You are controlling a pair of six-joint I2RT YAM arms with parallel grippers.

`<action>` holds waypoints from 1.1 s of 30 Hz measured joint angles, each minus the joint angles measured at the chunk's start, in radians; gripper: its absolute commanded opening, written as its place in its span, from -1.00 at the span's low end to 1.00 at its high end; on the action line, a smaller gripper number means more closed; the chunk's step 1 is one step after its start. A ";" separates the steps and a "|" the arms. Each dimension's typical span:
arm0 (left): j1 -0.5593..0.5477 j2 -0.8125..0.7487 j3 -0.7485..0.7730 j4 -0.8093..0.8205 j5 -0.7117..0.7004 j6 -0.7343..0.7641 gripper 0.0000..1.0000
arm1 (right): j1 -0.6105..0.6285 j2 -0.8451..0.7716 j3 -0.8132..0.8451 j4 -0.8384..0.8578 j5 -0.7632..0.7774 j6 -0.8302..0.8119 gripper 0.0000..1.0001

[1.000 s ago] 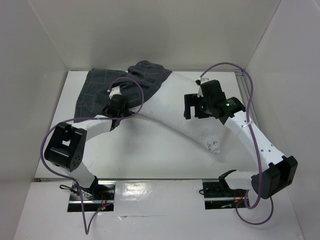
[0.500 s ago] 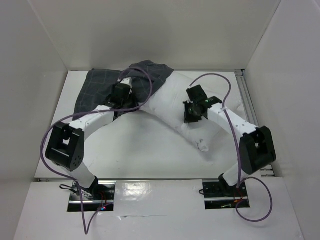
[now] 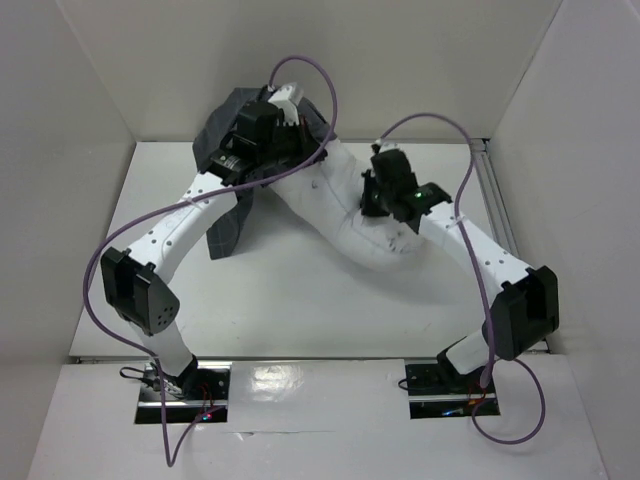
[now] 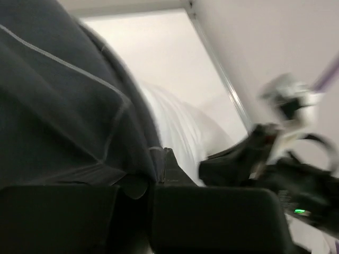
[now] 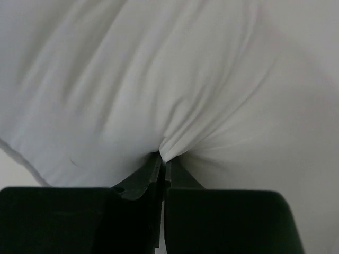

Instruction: Put the pillow into the pillowcase

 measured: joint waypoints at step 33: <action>-0.057 -0.481 -0.775 -0.238 0.201 -0.039 0.43 | 0.381 -0.312 -0.407 -0.055 0.143 0.040 -1.00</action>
